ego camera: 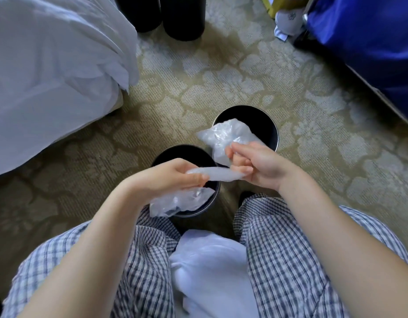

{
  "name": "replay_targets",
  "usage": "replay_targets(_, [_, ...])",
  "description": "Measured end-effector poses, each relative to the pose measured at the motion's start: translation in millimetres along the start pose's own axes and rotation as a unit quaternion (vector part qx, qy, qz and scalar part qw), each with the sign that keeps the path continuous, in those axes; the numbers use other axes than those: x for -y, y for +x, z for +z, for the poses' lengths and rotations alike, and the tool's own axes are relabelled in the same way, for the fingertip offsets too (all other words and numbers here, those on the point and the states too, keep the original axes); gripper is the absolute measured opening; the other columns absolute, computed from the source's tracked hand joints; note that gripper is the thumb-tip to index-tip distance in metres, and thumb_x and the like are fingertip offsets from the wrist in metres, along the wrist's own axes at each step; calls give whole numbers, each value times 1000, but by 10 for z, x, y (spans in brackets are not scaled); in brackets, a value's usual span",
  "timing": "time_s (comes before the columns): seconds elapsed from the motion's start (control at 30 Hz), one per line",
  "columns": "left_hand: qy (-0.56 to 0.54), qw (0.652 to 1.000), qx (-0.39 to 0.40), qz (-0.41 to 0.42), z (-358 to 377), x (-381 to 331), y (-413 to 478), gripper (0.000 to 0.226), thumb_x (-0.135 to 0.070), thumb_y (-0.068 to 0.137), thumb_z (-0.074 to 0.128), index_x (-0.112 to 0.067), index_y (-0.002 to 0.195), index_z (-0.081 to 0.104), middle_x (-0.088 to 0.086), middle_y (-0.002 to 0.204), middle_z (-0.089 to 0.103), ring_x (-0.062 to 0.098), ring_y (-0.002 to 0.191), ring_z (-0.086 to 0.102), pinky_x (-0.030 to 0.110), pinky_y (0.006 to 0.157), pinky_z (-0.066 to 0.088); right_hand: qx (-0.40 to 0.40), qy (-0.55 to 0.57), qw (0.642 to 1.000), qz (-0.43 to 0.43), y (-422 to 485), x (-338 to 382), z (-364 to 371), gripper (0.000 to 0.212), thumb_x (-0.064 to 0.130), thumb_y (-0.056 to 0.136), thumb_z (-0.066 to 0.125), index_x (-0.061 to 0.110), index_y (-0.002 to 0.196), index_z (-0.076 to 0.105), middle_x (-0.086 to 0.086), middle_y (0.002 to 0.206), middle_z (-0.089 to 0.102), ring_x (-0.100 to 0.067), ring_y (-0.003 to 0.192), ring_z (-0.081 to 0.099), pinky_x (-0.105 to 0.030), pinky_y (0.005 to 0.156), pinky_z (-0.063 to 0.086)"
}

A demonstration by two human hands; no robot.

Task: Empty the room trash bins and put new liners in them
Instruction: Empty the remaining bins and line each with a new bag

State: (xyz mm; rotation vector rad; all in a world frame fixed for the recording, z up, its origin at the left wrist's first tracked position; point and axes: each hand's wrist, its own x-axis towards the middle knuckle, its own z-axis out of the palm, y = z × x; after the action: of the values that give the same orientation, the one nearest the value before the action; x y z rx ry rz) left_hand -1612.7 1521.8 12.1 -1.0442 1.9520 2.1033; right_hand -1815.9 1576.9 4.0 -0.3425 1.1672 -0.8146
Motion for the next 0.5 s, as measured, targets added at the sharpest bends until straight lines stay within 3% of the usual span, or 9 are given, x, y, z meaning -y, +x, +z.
replay_targets(0.07, [-38,999,20,1,-81,-10,-75,44,-34,87,60,10,95,63,1,71,54,6,64,46,15,59,37,48,-113,992,20,-45,23,-32,32,17,103,33,8,76,48,9,43,31,-3,37,30,-12,45,25])
replay_targets(0.1, [-39,999,21,2,-107,-20,-101,42,-36,87,60,5,95,67,0,70,55,7,64,46,16,60,37,74,-158,984,27,-68,34,-38,33,17,103,32,8,76,48,9,44,31,-4,39,31,-14,47,26])
replay_targets(0.13, [-39,999,15,-1,-112,-54,-120,31,-34,91,59,-7,85,73,-5,65,53,3,59,45,13,58,35,97,-198,975,29,-89,45,-46,34,17,103,32,8,75,49,9,45,31,-5,41,32,-14,48,28])
replay_targets(0.2, [-36,999,-20,-16,-104,-48,-82,36,-28,94,53,-24,63,70,-14,59,52,-1,54,43,11,56,35,128,-273,953,27,-122,60,-31,35,17,103,34,9,72,50,7,49,29,-9,46,34,-16,53,33])
replay_targets(0.3, [52,991,-108,-58,-63,-16,3,34,-33,91,59,-18,61,62,-6,57,46,6,52,39,18,51,32,127,-369,920,40,-117,18,22,36,18,101,39,12,66,46,1,54,34,-13,52,38,-20,61,38])
replay_targets(0.37, [107,981,-145,-68,-27,31,77,36,-38,84,67,-5,70,64,0,58,52,11,53,46,21,51,36,121,-444,887,43,-98,-39,71,38,21,99,42,13,61,42,-1,55,40,-13,53,39,-23,61,38])
replay_targets(0.43, [154,971,-181,-26,41,57,129,50,-48,75,65,2,78,64,7,69,59,19,63,54,29,59,43,129,-520,844,38,-98,-68,111,45,24,98,42,10,55,43,-4,53,44,-14,51,39,-22,60,36])
replay_targets(0.5, [284,934,-203,80,113,61,144,53,-57,69,53,-5,71,64,3,89,62,21,83,53,35,76,43,144,-567,811,30,-114,-69,140,52,26,100,38,-1,56,47,-9,53,45,-13,48,37,-20,57,34])
